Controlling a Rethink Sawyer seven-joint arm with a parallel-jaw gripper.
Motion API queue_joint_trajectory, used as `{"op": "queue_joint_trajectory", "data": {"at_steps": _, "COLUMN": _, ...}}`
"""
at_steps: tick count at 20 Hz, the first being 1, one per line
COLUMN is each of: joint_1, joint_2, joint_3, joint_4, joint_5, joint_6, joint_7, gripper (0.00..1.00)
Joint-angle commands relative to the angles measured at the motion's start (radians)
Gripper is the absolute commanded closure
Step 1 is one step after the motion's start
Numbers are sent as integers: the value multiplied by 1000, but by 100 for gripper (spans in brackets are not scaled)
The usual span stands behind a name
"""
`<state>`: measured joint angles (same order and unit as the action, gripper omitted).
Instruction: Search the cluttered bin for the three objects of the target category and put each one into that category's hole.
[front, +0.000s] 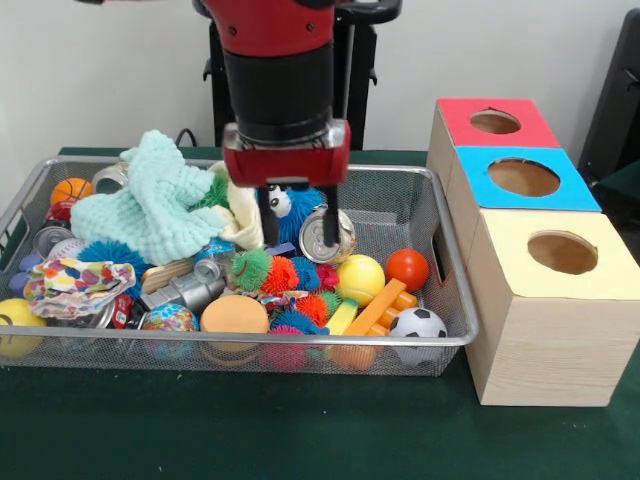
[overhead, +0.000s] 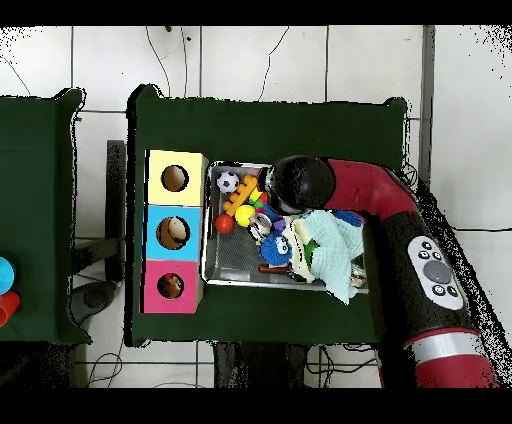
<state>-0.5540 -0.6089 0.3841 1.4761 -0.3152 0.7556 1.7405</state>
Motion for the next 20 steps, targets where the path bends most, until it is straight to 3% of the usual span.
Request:
{"op": "queue_joint_trajectory", "data": {"at_steps": 1, "joint_1": -112, "joint_2": -87, "joint_3": 83, "joint_4": 111, "joint_5": -98, "joint_6": 156, "joint_7": -401, "gripper": 0}}
{"op": "queue_joint_trajectory", "data": {"at_steps": 5, "joint_1": -182, "joint_2": -117, "joint_3": 121, "joint_4": 149, "joint_5": -121, "joint_6": 167, "joint_7": -457, "gripper": 0}}
{"op": "queue_joint_trajectory", "data": {"at_steps": 9, "joint_1": -243, "joint_2": -119, "joint_3": 134, "joint_4": 136, "joint_5": -172, "joint_6": 170, "joint_7": -519, "gripper": 0}}
{"op": "queue_joint_trajectory", "data": {"at_steps": 14, "joint_1": -276, "joint_2": -33, "joint_3": 154, "joint_4": 67, "joint_5": -208, "joint_6": 195, "joint_7": -573, "gripper": 0}}
{"op": "queue_joint_trajectory", "data": {"at_steps": 20, "joint_1": -260, "joint_2": 45, "joint_3": 157, "joint_4": 51, "joint_5": -221, "joint_6": 138, "joint_7": -517, "gripper": 0}}
